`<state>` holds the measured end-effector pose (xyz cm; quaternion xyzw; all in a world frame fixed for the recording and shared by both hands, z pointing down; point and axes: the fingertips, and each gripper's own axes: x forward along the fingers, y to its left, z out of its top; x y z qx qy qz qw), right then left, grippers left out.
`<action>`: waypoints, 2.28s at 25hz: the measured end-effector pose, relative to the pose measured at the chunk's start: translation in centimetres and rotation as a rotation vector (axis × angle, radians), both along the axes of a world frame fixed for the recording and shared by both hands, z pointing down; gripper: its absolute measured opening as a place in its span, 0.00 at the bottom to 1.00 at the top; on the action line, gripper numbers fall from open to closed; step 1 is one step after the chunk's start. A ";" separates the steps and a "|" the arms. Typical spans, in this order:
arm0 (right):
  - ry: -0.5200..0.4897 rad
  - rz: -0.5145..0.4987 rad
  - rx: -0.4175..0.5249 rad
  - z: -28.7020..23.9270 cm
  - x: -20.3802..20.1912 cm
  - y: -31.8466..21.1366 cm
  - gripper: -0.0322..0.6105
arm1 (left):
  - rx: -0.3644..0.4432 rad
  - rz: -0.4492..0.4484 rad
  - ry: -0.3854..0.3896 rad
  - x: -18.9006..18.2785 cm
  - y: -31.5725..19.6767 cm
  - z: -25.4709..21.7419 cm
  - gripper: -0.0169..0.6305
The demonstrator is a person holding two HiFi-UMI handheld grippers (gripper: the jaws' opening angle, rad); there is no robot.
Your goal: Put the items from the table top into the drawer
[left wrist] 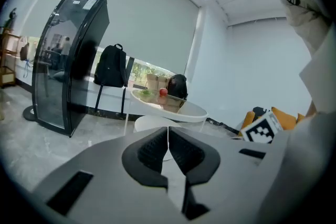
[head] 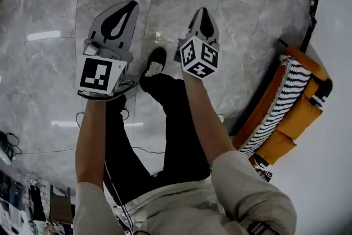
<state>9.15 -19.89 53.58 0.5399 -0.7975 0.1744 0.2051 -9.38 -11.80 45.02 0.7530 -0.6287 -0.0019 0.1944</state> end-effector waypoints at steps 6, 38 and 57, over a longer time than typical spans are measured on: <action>0.071 -0.012 -0.032 -7.7 7.9 7.8 0.11 | -0.048 0.019 -0.035 1.8 2.5 -6.1 0.06; -0.135 -0.007 -0.037 -48.6 2.8 22.7 0.11 | 0.027 0.259 -0.159 7.2 15.7 -48.2 0.06; -0.165 -0.061 -0.040 -50.9 3.2 32.7 0.11 | -0.019 0.230 -0.166 8.7 27.3 -48.5 0.06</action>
